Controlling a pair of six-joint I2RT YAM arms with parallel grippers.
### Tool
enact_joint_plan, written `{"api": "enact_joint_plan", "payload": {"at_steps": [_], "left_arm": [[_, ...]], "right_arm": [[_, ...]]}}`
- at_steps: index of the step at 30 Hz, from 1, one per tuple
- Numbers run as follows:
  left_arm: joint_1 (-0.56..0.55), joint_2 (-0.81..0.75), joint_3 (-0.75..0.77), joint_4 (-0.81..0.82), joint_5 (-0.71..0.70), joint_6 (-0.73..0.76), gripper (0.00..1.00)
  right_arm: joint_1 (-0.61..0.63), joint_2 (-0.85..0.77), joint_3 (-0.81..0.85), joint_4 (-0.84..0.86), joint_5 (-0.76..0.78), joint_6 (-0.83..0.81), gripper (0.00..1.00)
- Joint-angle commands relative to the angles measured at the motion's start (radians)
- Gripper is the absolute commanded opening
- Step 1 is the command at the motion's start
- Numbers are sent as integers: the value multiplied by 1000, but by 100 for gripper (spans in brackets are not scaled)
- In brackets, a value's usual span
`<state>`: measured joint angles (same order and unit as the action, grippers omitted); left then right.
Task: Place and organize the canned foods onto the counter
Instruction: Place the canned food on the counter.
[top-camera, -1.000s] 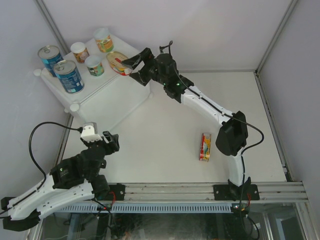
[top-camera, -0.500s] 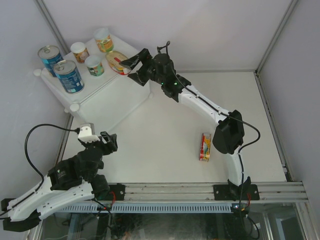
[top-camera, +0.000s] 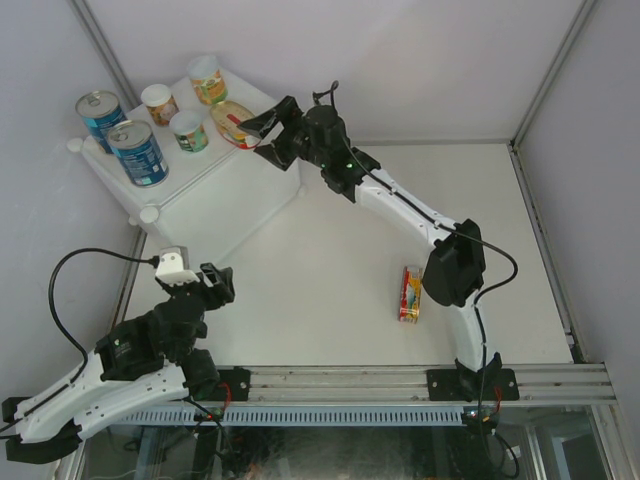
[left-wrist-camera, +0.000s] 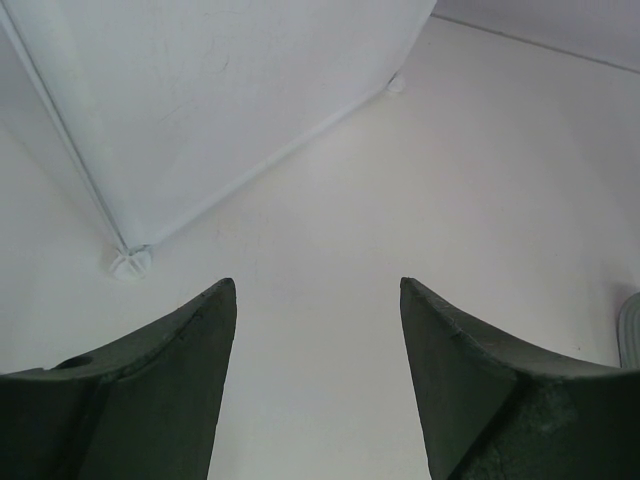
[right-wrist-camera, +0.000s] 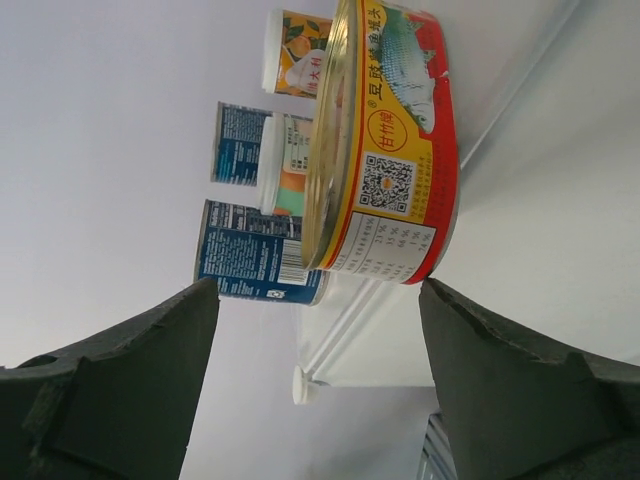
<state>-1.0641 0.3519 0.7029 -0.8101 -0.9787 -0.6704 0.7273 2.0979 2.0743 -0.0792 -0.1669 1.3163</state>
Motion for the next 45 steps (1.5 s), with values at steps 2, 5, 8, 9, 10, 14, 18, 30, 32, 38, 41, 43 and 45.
{"api": "enact_joint_plan", "payload": {"at_steps": [2, 5, 8, 9, 10, 14, 18, 30, 32, 38, 41, 43, 45], "left_arm": [[-3, -18, 9, 25, -36, 8, 71], [-2, -27, 5, 25, -49, 13, 71], [-3, -31, -1, 25, -52, 12, 71], [-2, -33, -4, 27, -52, 9, 72], [-3, -33, -7, 29, -49, 10, 72], [-3, -32, -5, 27, -54, 19, 72], [-3, -46, -17, 31, -54, 16, 72], [-3, -61, -33, 30, -52, 3, 72], [-3, -56, -32, 38, -50, 4, 72], [-2, -56, -33, 54, -40, 4, 72], [-3, -61, -29, 49, -40, 6, 72], [-4, -67, -29, 48, -36, 5, 72], [-3, -72, -31, 43, -34, 4, 72]], "right_arm": [[-5, 54, 110, 4, -12, -5, 79], [-5, 84, 167, -21, -13, -7, 78], [-6, 103, 183, -23, -14, -1, 77], [-8, 113, 193, -25, -15, 2, 77], [-8, 123, 206, -27, -19, 8, 77], [-6, 159, 264, -47, -24, 10, 75], [-9, 174, 278, -48, -25, 16, 67], [2, 161, 269, -65, -86, -8, 37], [6, 146, 255, -58, -90, -9, 36], [20, 131, 240, -47, -105, -1, 36], [29, 130, 236, -38, -113, 12, 36], [36, 130, 236, -36, -113, 14, 36], [41, 129, 237, -35, -109, 14, 36]]}}
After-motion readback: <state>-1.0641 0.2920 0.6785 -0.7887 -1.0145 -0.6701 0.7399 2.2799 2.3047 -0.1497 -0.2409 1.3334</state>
